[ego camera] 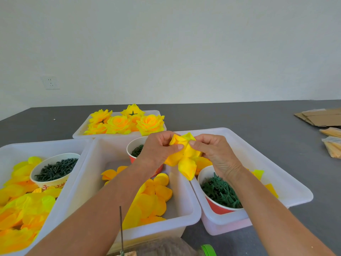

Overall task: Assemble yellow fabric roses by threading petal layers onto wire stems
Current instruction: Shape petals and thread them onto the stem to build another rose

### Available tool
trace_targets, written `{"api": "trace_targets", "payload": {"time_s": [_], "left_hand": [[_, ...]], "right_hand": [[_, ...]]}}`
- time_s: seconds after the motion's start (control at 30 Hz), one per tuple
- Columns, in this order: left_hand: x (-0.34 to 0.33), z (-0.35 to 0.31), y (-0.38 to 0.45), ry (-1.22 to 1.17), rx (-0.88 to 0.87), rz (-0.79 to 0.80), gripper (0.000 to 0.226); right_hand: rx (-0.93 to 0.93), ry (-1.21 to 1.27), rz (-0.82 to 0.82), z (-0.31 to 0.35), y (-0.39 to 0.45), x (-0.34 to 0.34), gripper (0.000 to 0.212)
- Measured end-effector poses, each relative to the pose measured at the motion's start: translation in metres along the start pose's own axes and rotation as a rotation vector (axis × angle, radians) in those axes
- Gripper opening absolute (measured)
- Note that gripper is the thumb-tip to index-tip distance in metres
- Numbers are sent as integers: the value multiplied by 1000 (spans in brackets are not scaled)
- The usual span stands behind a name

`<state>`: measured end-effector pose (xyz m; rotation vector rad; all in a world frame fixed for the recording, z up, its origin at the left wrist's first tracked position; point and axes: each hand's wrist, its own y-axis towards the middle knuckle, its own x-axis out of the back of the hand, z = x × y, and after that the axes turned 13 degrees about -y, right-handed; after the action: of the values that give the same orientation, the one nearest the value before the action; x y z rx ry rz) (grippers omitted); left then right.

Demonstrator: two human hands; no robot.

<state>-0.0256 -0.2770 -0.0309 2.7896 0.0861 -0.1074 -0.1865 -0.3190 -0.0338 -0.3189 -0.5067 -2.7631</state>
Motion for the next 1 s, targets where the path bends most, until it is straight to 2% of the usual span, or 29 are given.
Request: {"api": "trace_targets", "payload": {"time_s": [0.13,0.2,0.23,0.37,0.53,0.6,0.83,1.0], "left_hand": [[-1,1,1,99,-35,-35,14],[-1,1,2,113,-48,-70,4],[-1,1,2,103,-58,-102,8],[4,-2,5,-6,-9,-220,26],[11,-3,10,-250,124,-354,5],[13,-3,11,-331,155,-379,8],[16,-4,13,-394,154,-455,14],[16,-5,13,-407,170,-440,12]], "right_hand": [[-24,22,-81,1,-1,1,15],[-76,95,-87,2,0,1,17],[-107,146,-82,2,1,1,15],[-228,154,-181,0,4,3,16],[-268,75,-371,-4,6,5,19],[-283,55,-426,-5,6,6,14],[-326,172,-638,-4,8,13,25],[-364,92,-587,-8,9,12,10]]}}
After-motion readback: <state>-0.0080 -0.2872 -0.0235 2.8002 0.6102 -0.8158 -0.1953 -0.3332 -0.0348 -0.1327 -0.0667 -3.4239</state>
